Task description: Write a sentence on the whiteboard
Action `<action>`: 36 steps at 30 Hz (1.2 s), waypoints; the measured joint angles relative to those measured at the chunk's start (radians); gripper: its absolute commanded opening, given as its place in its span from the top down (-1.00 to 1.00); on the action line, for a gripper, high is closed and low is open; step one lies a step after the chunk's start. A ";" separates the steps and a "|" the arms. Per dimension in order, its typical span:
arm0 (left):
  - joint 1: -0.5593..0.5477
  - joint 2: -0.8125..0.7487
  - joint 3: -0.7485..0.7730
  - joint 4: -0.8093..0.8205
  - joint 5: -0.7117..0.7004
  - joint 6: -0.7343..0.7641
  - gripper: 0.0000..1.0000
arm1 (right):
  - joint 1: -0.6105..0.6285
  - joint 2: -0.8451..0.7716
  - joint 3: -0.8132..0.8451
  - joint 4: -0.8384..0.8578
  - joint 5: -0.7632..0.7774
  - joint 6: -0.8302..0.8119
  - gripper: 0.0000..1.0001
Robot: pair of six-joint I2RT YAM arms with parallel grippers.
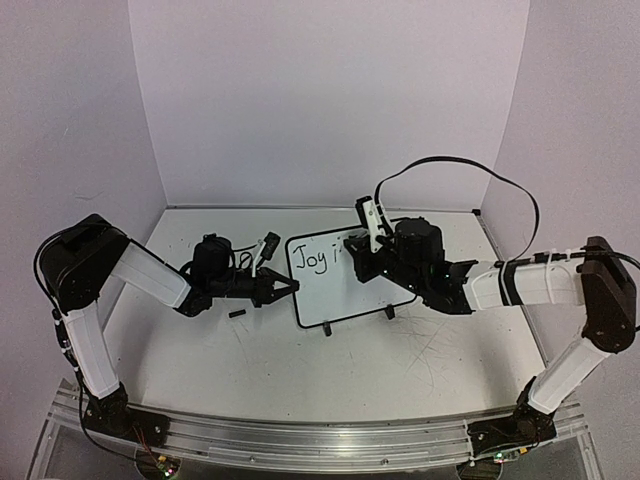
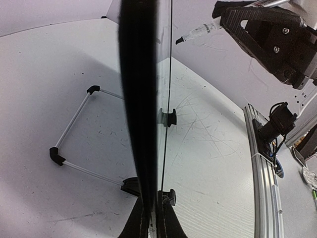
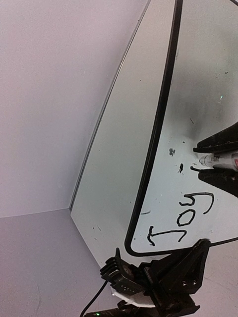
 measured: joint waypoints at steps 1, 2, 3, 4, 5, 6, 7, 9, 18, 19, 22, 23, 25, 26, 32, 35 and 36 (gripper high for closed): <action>0.000 0.000 0.000 -0.001 0.000 0.000 1.00 | 0.000 0.000 0.000 0.000 0.001 -0.001 1.00; 0.000 0.000 0.000 -0.002 0.000 0.000 1.00 | 0.000 0.000 0.000 0.000 0.002 -0.002 1.00; 0.000 0.000 0.000 -0.002 0.000 0.000 1.00 | 0.000 0.000 0.000 0.000 0.003 -0.002 1.00; 0.000 0.000 0.000 -0.003 0.000 0.000 1.00 | -0.001 0.000 0.001 0.000 0.004 -0.002 1.00; 0.000 0.000 0.000 -0.003 0.000 0.000 1.00 | -0.001 0.000 0.001 0.000 0.005 -0.003 1.00; 0.000 0.000 0.000 -0.003 0.000 0.000 1.00 | -0.002 0.001 0.003 0.000 0.005 -0.004 1.00; 0.000 0.000 0.000 -0.003 0.000 0.000 1.00 | -0.002 0.002 0.006 -0.001 0.007 -0.005 1.00; 0.000 0.000 0.000 -0.003 0.000 0.000 1.00 | -0.002 0.006 0.013 0.001 0.008 -0.007 1.00; 0.000 0.000 0.000 -0.004 0.000 0.000 1.00 | -0.002 0.033 0.033 0.001 0.013 -0.010 1.00; 0.000 0.000 0.000 -0.004 0.000 0.000 1.00 | -0.002 0.034 0.033 0.001 0.015 -0.010 1.00; 0.000 0.000 0.000 -0.004 0.000 0.000 1.00 | -0.002 0.034 0.033 0.001 0.019 -0.010 1.00; 0.000 0.000 0.000 -0.004 0.000 0.000 1.00 | -0.002 0.034 0.033 0.001 0.021 -0.010 1.00; 0.000 -0.001 0.000 -0.004 0.000 0.000 1.00 | -0.002 0.034 0.033 0.001 0.023 -0.010 1.00; 0.000 -0.001 0.000 -0.004 0.000 0.000 1.00 | -0.002 0.034 0.033 0.001 0.024 -0.010 1.00; 0.000 -0.001 0.000 -0.004 0.000 0.000 1.00 | -0.002 0.034 0.033 0.000 0.027 -0.009 1.00; 0.000 -0.001 0.000 -0.004 0.000 0.000 1.00 | -0.002 0.034 0.033 0.000 0.027 -0.005 1.00; 0.000 -0.001 0.000 -0.004 0.000 0.000 1.00 | -0.002 0.034 0.032 0.000 0.027 -0.003 1.00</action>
